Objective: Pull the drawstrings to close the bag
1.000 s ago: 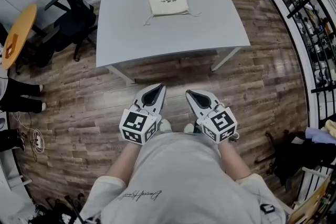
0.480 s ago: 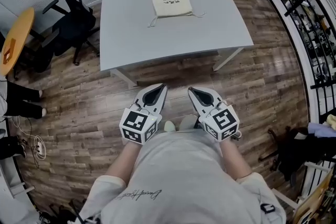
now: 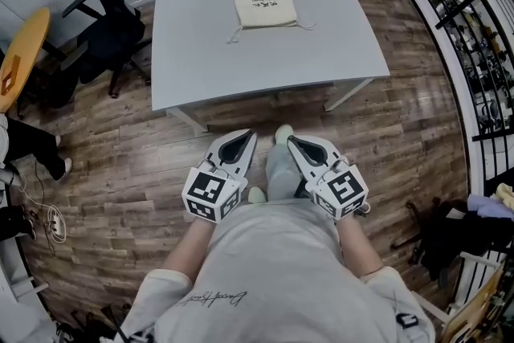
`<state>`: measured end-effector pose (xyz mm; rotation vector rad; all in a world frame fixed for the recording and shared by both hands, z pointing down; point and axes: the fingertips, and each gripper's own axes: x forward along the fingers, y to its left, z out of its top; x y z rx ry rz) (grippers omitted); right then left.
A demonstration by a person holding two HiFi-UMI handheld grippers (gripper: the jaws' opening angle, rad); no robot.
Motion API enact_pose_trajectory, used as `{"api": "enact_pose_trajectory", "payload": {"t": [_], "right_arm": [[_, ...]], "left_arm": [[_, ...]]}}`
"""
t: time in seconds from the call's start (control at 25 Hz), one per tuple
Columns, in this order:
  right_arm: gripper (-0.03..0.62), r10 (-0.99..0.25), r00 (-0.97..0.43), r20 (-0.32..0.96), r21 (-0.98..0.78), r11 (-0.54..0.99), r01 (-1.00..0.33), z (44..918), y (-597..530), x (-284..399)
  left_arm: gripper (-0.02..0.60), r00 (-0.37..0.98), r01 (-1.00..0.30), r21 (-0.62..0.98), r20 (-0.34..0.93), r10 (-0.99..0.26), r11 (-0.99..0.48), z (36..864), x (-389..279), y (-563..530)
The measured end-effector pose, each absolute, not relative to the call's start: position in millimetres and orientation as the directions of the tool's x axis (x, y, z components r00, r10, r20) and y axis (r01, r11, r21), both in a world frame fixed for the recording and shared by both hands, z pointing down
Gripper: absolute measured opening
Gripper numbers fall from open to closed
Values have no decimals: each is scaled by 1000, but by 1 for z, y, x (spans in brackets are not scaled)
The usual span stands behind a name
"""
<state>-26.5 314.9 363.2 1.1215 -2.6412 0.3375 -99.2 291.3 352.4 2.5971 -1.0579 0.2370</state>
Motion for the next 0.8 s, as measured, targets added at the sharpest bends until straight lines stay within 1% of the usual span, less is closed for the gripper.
{"api": "enact_pose_trajectory", "payload": {"t": [0.2, 0.36, 0.52, 0.68, 0.8], "right_arm": [[21, -658, -697, 286, -149, 688, -710, 365, 286, -27], [21, -636, -717, 285, -168, 703, -691, 369, 250, -18], [21, -627, -727, 280, -159, 716, -680, 373, 203, -2], [21, -611, -747, 263, -179, 729, -660, 376, 148, 10], [21, -601, -753, 267, -175, 738, -651, 374, 108, 20]], "left_arm": [[11, 696, -717, 231, 269, -665, -658, 355, -101, 264], [11, 684, -729, 228, 276, -675, -645, 358, -93, 228], [11, 677, -736, 221, 269, -685, -640, 361, -78, 181], [11, 675, -738, 237, 235, -700, -632, 357, -66, 129], [11, 664, -748, 226, 237, -709, -624, 354, -57, 93]]}}
